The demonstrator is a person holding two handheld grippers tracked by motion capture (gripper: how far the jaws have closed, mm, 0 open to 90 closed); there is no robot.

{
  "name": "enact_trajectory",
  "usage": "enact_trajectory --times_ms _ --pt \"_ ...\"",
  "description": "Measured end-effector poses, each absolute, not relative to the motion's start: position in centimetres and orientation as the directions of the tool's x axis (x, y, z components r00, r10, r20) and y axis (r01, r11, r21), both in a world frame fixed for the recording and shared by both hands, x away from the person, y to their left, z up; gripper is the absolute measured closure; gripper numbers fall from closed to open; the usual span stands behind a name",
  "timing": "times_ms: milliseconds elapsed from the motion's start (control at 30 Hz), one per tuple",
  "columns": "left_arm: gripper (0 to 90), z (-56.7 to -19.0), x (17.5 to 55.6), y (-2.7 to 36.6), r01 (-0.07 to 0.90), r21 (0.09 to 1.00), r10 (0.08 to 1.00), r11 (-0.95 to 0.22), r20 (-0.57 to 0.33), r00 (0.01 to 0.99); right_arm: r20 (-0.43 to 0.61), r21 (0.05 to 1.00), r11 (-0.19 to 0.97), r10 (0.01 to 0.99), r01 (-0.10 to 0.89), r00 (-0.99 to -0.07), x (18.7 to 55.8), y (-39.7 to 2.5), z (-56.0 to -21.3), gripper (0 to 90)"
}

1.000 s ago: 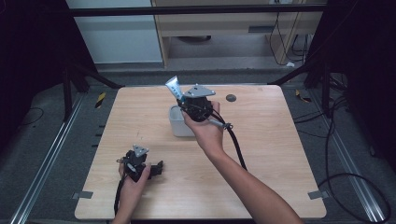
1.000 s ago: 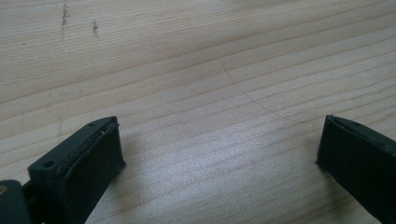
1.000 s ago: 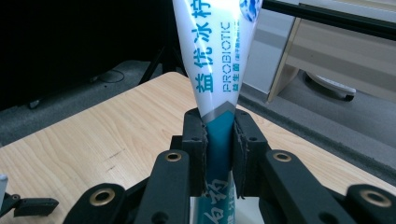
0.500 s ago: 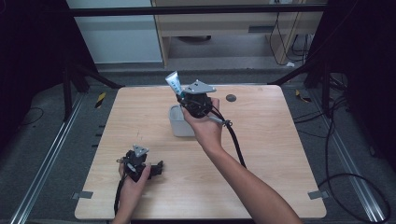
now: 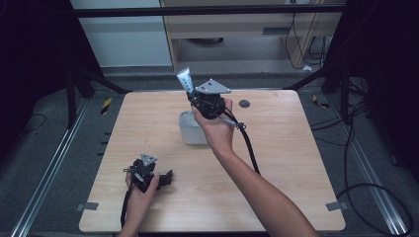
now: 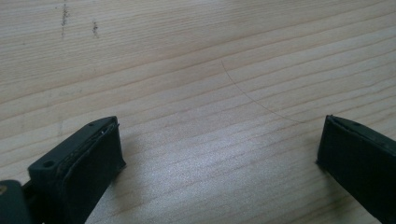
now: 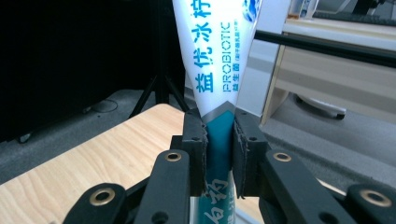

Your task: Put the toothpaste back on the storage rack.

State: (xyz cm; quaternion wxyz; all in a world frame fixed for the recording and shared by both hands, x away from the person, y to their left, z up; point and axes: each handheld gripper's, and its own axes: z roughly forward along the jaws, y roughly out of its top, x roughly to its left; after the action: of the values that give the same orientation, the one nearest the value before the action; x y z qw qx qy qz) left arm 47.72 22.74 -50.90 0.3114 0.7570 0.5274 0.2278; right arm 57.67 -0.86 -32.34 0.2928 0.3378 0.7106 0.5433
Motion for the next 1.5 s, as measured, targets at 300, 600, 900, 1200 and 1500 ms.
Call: enact_trajectory --times_ms 300,600,900,1200,1500 --pt "0.0 -50.9 47.7 22.7 0.657 0.712 0.94 -0.25 0.016 0.34 -0.053 0.974 0.172 0.804 0.146 -0.592 58.4 -0.7 -32.1 77.5" --pt "0.0 -50.9 47.7 22.7 0.657 0.711 0.94 -0.25 0.016 0.34 -0.054 0.98 0.155 0.805 0.121 -0.591 58.9 -0.9 -32.3 77.5" --pt "0.0 -50.9 47.7 22.7 0.657 0.711 0.94 -0.251 0.017 0.341 -0.049 0.986 0.136 0.802 0.101 -0.595 59.3 -0.5 -33.0 77.5" --pt "0.0 -50.9 47.7 22.7 0.656 0.712 0.939 -0.251 0.015 0.343 -0.044 0.986 0.128 0.807 0.102 -0.588 60.0 -0.1 -34.2 77.5" --pt "0.0 -50.9 47.7 22.7 0.656 0.71 0.938 -0.255 0.018 0.345 -0.035 0.982 0.137 0.811 0.132 -0.584 60.5 0.0 -36.1 77.5"
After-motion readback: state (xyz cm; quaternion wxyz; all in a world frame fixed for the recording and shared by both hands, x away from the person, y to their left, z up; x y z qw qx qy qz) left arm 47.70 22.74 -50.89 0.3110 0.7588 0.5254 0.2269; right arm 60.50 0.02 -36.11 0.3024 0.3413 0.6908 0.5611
